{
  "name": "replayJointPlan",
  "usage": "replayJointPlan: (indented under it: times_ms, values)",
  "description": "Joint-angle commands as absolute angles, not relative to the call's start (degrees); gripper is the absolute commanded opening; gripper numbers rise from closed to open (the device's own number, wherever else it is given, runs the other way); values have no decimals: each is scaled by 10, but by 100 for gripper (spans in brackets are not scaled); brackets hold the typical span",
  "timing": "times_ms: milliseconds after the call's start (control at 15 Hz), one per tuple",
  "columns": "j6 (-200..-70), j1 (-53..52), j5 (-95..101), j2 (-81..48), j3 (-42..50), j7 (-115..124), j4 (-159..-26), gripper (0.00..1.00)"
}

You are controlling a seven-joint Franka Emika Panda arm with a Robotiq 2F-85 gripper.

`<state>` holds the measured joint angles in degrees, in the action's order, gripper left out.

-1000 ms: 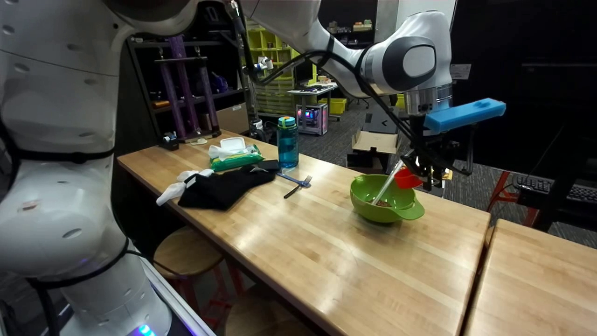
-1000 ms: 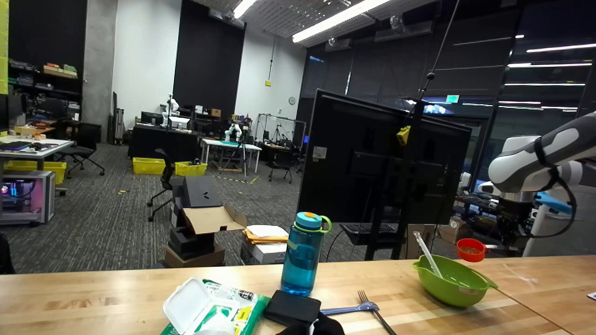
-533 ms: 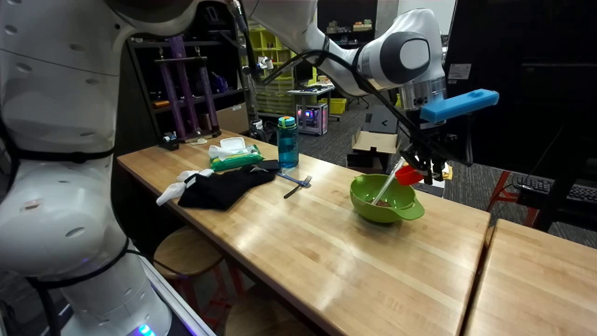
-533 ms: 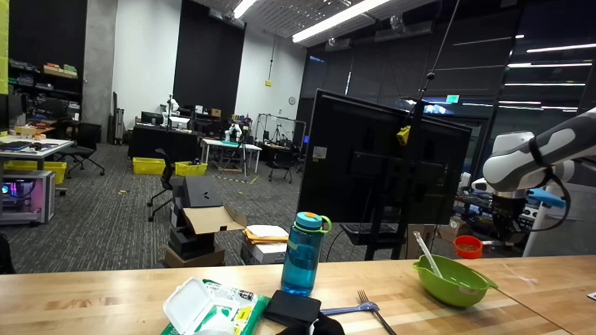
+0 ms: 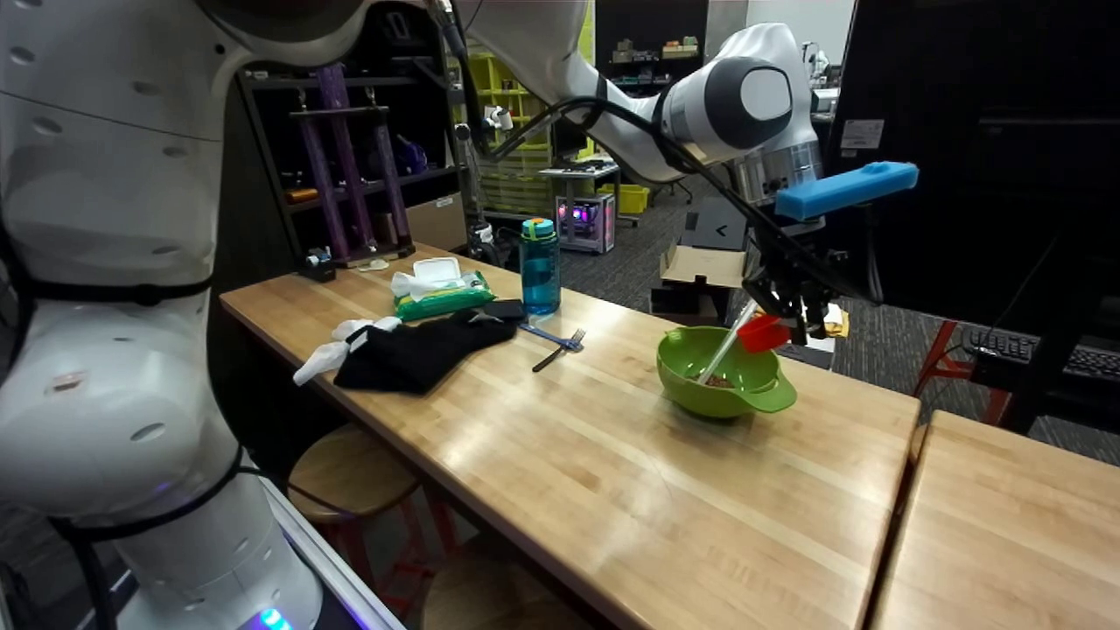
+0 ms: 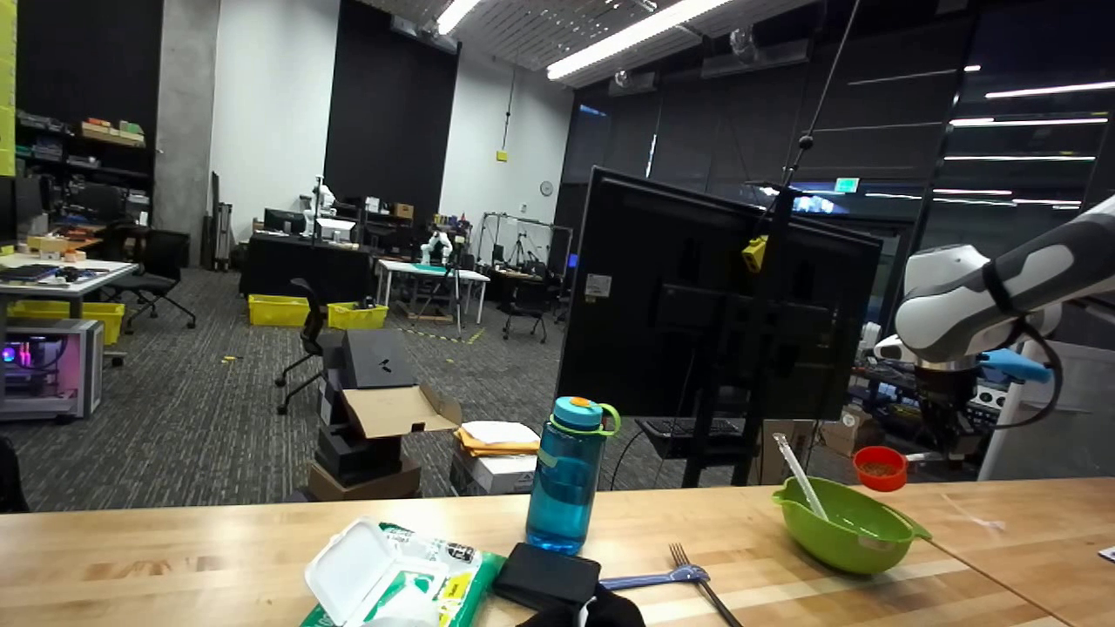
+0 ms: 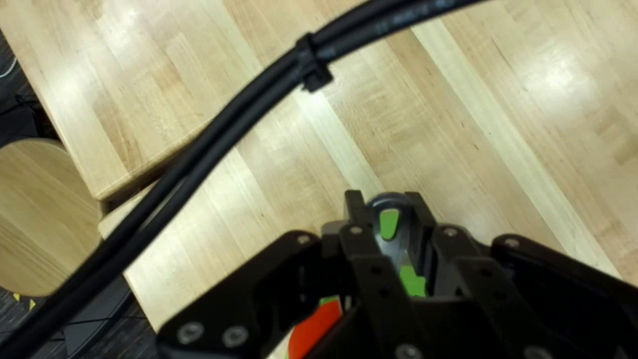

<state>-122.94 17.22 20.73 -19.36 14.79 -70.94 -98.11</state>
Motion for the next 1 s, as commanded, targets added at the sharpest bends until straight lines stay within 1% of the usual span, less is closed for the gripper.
replayJointPlan:
  times_ms: [0, 933]
  values:
    - [-1193, 163, 240, -175, 145, -689, -985, 6]
    - [-1063, 140, 303, -176, 138, -673, -956, 6]
